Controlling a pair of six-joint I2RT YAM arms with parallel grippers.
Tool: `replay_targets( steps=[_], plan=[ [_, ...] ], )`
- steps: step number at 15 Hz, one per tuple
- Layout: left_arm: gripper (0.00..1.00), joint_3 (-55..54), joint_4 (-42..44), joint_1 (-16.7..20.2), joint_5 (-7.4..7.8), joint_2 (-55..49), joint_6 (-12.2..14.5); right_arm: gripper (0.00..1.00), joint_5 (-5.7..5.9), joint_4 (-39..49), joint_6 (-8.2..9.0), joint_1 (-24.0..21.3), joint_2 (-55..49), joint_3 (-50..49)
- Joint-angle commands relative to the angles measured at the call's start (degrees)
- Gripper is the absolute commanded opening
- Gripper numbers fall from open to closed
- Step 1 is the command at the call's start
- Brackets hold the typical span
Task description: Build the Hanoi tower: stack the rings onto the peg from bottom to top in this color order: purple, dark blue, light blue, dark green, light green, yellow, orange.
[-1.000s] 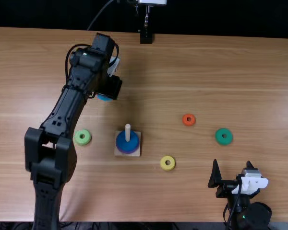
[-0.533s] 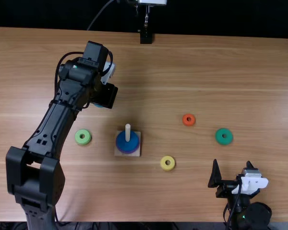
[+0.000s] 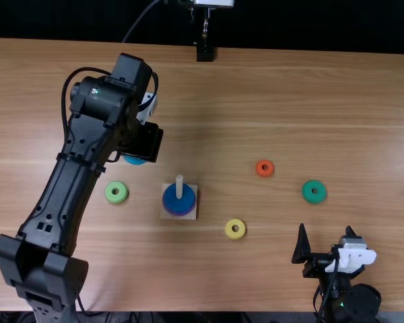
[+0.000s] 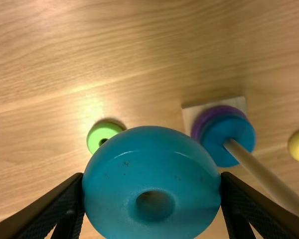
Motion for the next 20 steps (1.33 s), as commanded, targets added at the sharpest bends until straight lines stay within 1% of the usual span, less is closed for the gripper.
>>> replay_targets(
  steps=[1, 2, 4, 5, 7, 10, 11, 16, 18, 20],
  plan=[
    [0.00, 1.89, -0.83, -1.16, 0.31, -2.73, -1.16, 1.00, 0.00, -4.01, -0.17, -0.61, -0.73, -4.01],
    [0.00, 1.80, -0.83, -2.13, 0.31, -3.87, -2.32, 1.00, 0.00, -3.91, -0.17, -0.61, -0.73, -4.01],
    [0.00, 1.27, -0.20, -3.71, 0.20, -5.01, -5.80, 1.00, 0.11, -3.91, -0.17, -0.61, -0.73, -4.01],
    [0.00, 1.27, -0.09, -4.77, 0.20, -5.19, -6.64, 1.00, 0.00, -3.91, -0.17, -0.61, -0.73, -4.01],
    [0.00, 1.45, -0.30, -6.70, 0.20, -5.28, -6.96, 1.00, 0.00, -3.91, -0.17, -0.61, -0.73, -4.01],
    [0.00, 1.54, -0.83, -9.16, 0.10, -6.42, -10.54, 1.00, 0.00, -3.91, -0.28, -0.61, -0.73, -4.01],
    [0.00, 1.45, -0.72, -10.04, 0.20, -6.42, -11.18, 1.00, 0.00, -4.01, -0.17, -0.61, -0.73, -4.01],
    [0.00, 1.10, -0.83, -12.24, 0.31, -6.68, -11.49, 1.00, 0.00, -3.91, -0.17, -0.61, -0.73, -4.01],
    [0.00, 0.92, -0.83, -12.50, 0.42, -6.68, -12.86, 1.00, 0.00, -4.01, -0.17, -0.61, -0.73, -4.01],
    [0.00, -0.13, -0.83, -13.38, 0.42, -6.68, -13.39, 1.00, 0.00, -3.91, -0.17, -0.61, -0.73, -4.01]
  ],
)
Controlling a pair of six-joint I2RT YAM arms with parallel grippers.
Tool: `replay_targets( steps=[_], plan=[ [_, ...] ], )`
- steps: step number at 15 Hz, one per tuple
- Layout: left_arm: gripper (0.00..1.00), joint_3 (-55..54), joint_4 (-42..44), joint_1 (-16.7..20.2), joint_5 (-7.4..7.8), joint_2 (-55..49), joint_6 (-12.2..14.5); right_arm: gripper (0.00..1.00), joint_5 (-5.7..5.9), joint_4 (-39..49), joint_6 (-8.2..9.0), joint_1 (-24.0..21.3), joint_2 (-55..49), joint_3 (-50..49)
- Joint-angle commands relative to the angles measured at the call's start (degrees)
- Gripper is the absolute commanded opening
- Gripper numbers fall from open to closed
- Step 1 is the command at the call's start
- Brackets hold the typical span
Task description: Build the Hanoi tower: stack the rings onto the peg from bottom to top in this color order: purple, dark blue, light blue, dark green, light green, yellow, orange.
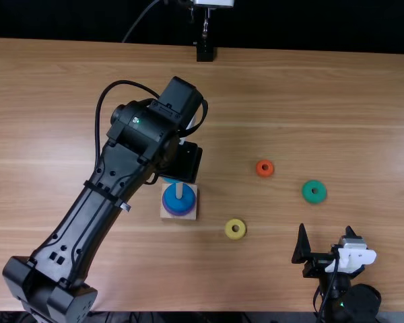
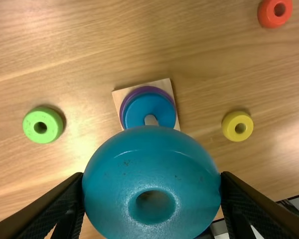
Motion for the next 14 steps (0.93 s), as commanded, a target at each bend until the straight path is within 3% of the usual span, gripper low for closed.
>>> replay_targets(
  steps=[1, 14],
  plan=[
    [0.00, -0.53, -0.08, -1.18, 0.22, -2.29, -1.37, 1.00, 0.00, -3.93, -0.17, -0.61, -0.73, -3.98],
    [0.00, -5.54, 0.76, -2.77, 0.22, -2.11, -1.37, 1.00, 0.11, -3.93, -0.17, -0.61, -0.73, -3.98]
  ],
)
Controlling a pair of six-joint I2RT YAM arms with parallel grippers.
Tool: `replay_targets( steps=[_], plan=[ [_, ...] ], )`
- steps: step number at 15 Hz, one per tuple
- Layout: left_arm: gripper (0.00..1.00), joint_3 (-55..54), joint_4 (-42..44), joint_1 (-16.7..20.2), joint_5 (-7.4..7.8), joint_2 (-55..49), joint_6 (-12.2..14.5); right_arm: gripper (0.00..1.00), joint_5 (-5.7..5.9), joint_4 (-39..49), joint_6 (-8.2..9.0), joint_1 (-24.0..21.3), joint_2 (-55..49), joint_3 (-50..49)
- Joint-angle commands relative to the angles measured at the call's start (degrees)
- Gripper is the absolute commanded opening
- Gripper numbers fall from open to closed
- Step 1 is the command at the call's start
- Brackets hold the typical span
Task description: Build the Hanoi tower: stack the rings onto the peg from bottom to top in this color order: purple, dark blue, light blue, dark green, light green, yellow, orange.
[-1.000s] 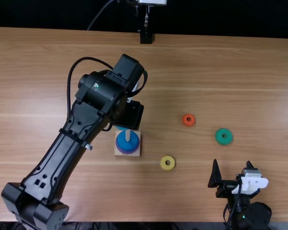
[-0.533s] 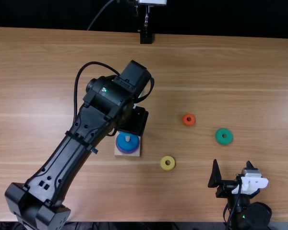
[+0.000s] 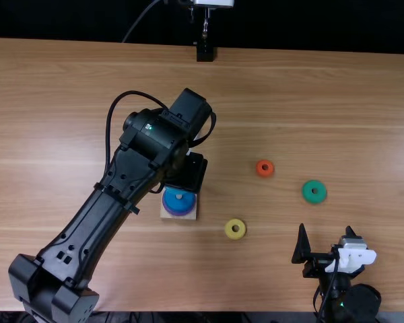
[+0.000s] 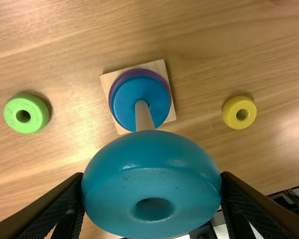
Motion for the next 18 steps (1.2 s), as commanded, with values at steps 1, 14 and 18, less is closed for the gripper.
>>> replay_targets(
  steps=[1, 14, 18],
  plan=[
    [0.00, -1.12, 0.12, -0.80, 0.00, -1.78, -0.26, 1.00, 0.00, -3.93, -0.20, -0.61, -0.73, -3.98],
    [0.00, -0.51, 0.54, -0.98, 0.11, 1.82, -0.15, 1.00, 0.00, -3.93, -0.20, -0.61, -0.73, -3.98],
    [0.00, -0.42, 1.18, -0.89, 0.00, 2.87, -0.04, 1.00, 0.00, -3.93, -0.20, -0.61, -0.73, -3.98]
  ],
)
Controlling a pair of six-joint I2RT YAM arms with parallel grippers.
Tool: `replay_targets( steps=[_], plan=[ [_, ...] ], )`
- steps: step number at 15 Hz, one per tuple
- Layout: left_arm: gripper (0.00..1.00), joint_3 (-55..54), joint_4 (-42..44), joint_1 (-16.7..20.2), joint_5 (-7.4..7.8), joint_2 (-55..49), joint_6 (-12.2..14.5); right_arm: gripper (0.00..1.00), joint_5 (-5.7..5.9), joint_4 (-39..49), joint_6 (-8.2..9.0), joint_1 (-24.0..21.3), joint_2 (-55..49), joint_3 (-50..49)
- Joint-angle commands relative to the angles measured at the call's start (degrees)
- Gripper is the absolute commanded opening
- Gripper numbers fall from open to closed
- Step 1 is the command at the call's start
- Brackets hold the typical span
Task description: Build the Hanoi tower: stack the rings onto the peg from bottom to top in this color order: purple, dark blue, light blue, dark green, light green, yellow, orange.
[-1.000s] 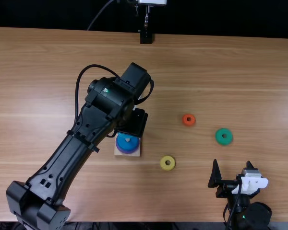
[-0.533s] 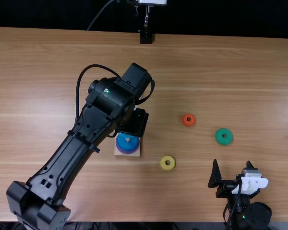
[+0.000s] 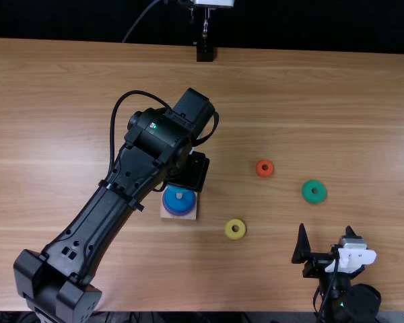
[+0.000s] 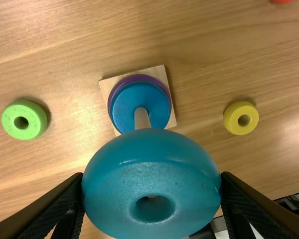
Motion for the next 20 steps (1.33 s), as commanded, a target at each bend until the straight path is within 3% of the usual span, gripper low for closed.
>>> replay_targets(
  steps=[1, 2, 3, 4, 5, 12, 17, 20],
  plan=[
    [0.04, -0.51, 0.21, -0.56, 0.32, 1.76, -0.07, 1.00, 0.00, -3.91, -0.17, -0.61, -0.73, -3.98],
    [0.18, -0.59, 0.21, -0.56, 0.22, 1.76, 0.04, 1.00, 0.00, -3.91, -0.17, -0.61, -0.73, -3.98],
    [0.43, -0.59, 0.21, -0.56, 0.22, 1.76, 0.14, 1.00, 0.00, -4.01, -0.17, -0.61, -0.73, -3.98],
    [0.80, -0.59, 0.21, -0.56, 0.22, 1.76, 0.14, 1.00, 0.00, -3.91, -0.17, -0.61, -0.73, -3.98],
    [1.00, -0.59, 0.10, -0.56, 0.22, 1.76, 0.14, 1.00, 0.00, -4.01, -0.17, -0.61, -0.73, -3.98],
    [1.00, -0.59, 0.84, 0.85, -0.41, 0.79, 0.14, 1.00, 0.11, -4.01, -0.17, -0.61, -0.73, -3.98],
    [1.00, -9.56, 21.72, 5.68, -0.52, -6.77, 0.14, 1.00, 0.00, -4.01, -0.17, -0.61, -0.73, -3.98],
    [1.00, -12.55, 22.36, 11.13, 0.11, -12.13, 0.25, 1.00, 0.00, -4.01, -0.17, -0.61, -0.73, -3.98]
  ],
)
